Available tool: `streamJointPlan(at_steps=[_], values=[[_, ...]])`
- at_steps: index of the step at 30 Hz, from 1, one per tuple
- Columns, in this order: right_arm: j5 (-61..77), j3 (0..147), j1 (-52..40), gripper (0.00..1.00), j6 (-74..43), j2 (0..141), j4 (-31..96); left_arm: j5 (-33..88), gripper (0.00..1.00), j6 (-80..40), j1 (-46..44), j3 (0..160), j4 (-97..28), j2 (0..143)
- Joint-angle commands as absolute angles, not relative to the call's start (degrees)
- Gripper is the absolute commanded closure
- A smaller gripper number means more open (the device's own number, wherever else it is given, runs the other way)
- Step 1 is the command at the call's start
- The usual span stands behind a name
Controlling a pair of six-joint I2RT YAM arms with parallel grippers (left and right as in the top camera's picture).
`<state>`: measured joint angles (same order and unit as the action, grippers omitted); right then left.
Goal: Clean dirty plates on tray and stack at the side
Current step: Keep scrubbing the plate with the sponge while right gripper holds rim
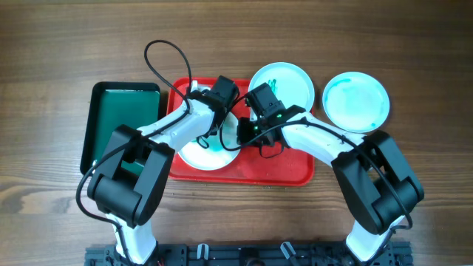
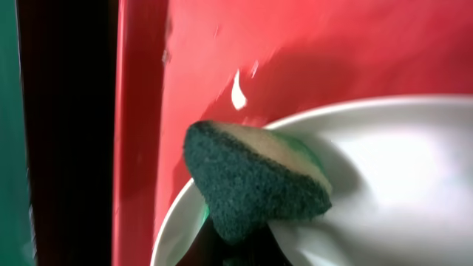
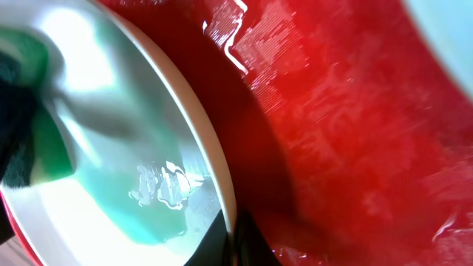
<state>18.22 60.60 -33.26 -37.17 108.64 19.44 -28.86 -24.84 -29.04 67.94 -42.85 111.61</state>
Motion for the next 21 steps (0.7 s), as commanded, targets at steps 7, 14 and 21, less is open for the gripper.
streamJointPlan(at_steps=[7,14,21], values=[[18.6,60.8,-33.3,0.95,-36.0,109.5,20.0,0.8,0.96,-12.0,-28.2,66.9,-52.7,113.3],[19.0,60.8,-33.3,0.96,-36.0,109.5,19.9,30.1,0.96,1.5,-28.2,66.9,-52.7,113.3],[19.2,60.8,-33.3,0.96,-36.0,109.5,19.7,32.6,0.96,1.0,-28.2,66.9,-44.0,113.3]])
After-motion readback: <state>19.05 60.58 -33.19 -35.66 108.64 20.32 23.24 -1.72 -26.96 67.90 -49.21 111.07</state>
